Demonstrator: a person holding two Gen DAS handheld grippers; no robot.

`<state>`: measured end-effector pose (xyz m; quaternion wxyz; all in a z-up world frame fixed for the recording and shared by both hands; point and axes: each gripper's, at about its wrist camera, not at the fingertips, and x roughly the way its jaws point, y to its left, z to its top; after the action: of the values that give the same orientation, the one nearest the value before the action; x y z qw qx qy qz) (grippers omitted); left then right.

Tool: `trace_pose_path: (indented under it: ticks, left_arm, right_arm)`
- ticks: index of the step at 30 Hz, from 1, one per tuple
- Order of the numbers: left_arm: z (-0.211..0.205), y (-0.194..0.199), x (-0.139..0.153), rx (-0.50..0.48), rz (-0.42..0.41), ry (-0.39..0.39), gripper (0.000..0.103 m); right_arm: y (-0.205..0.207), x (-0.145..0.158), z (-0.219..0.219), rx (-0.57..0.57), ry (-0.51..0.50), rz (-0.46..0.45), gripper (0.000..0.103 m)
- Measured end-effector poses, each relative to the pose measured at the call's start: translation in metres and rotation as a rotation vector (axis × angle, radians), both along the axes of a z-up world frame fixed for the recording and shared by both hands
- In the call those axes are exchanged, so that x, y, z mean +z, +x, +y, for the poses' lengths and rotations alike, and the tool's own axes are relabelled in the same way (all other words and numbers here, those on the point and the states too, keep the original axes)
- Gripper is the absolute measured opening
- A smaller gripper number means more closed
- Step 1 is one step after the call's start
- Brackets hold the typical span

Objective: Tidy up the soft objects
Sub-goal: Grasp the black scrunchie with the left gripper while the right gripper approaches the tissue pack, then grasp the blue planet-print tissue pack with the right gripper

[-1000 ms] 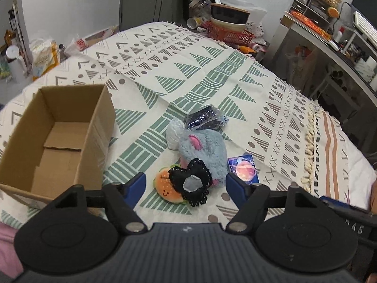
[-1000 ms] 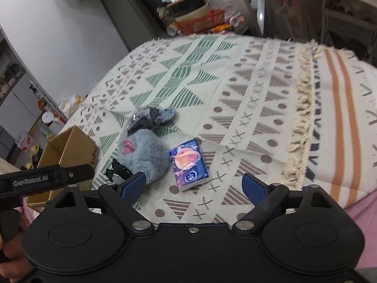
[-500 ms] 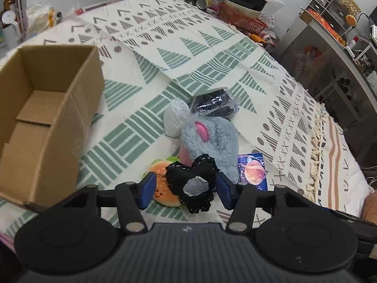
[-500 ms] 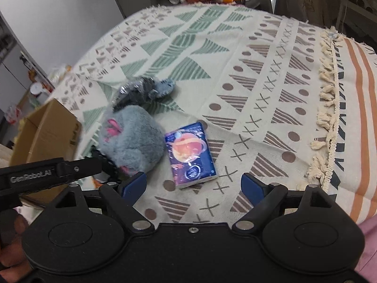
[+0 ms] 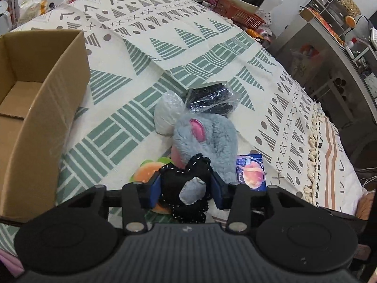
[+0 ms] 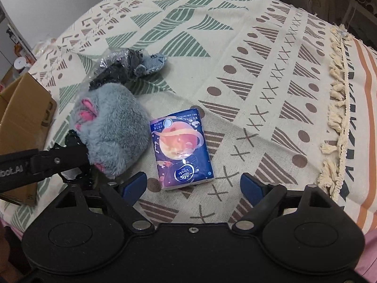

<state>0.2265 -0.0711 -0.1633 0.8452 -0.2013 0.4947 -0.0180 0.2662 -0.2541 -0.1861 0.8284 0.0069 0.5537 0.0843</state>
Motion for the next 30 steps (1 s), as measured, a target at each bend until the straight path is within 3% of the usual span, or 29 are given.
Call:
trace_pose_path:
  ticks: [2, 7, 9, 10, 20, 22, 28, 30]
  left_arm:
    - [0.0, -0.001, 0.001, 0.0, -0.002, 0.003, 0.039]
    - [0.004, -0.004, 0.006, 0.022, -0.011, 0.012, 0.037]
    - [0.005, -0.006, 0.009, 0.025, -0.022, 0.013, 0.037]
    - [0.006, -0.008, 0.011, 0.026, -0.026, 0.012, 0.037]
    - [0.014, -0.026, 0.028, 0.054, -0.078, 0.029, 0.036]
    - [0.017, -0.03, 0.031, 0.061, -0.087, 0.031, 0.036]
    - [0.027, -0.034, 0.036, 0.085, -0.095, 0.014, 0.036]
    - [0.028, -0.035, 0.038, 0.084, -0.102, 0.009, 0.036]
  right_arm:
    - [0.002, -0.004, 0.001, 0.003, -0.004, 0.01, 0.075]
    - [0.004, -0.009, 0.006, 0.012, -0.032, 0.012, 0.048]
    - [0.003, -0.01, 0.007, 0.023, -0.026, 0.016, 0.024]
    - [0.003, -0.01, 0.007, 0.02, -0.015, 0.025, 0.016]
    - [-0.012, 0.01, -0.007, -0.03, 0.073, -0.018, 0.008]
    - [-0.016, 0.016, -0.009, -0.032, 0.095, -0.029, 0.0]
    - [-0.024, 0.027, -0.014, -0.046, 0.13, -0.061, 0.0]
    - [-0.022, 0.026, -0.013, -0.061, 0.095, -0.05, 0.006]
